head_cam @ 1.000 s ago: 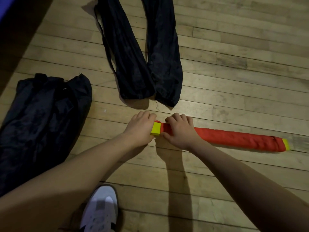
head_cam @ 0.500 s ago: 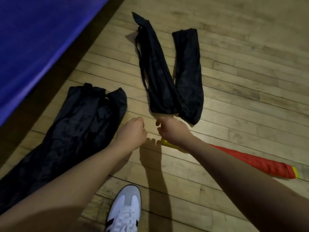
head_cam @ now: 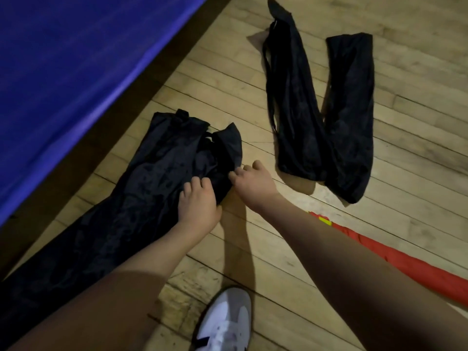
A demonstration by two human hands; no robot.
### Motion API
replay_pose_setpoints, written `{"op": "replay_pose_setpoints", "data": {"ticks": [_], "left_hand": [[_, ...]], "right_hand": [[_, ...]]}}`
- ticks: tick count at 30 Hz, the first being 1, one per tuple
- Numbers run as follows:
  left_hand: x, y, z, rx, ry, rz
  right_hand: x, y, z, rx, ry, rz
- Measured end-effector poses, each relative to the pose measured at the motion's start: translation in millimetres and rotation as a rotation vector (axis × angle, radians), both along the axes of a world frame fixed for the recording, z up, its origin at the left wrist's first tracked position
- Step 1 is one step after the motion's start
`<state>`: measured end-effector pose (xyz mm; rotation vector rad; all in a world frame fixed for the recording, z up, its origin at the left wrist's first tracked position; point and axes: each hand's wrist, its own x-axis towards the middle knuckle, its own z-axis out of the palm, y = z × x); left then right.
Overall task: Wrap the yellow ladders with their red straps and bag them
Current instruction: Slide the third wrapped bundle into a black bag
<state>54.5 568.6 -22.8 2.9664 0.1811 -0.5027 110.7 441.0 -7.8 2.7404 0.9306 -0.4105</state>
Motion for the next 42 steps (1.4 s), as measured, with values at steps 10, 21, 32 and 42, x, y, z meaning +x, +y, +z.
{"op": "replay_pose_setpoints", "data": {"ticks": [10, 21, 32, 42], "left_hand": [[19.5, -9.4, 3.2, -0.011, -0.071, -0.269], [103.4, -85.8, 40.8, -0.630, -0.101, 0.017], [115.3, -100.5, 22.5, -0.670, -0.078, 0.051], [32.9, -63.5, -2.7, -0.438, -0.026, -0.032]], "right_hand": [[20.4, -48.1, 1.5, 0.213, -0.436, -0.153], [24.5, -113.7, 26.1, 0.331, -0.240, -0.372], [6.0, -126.3, -15.7, 0.458, -0.086, -0.203], [-23.4, -81.1, -49.0, 0.340, 0.113, -0.027]]}}
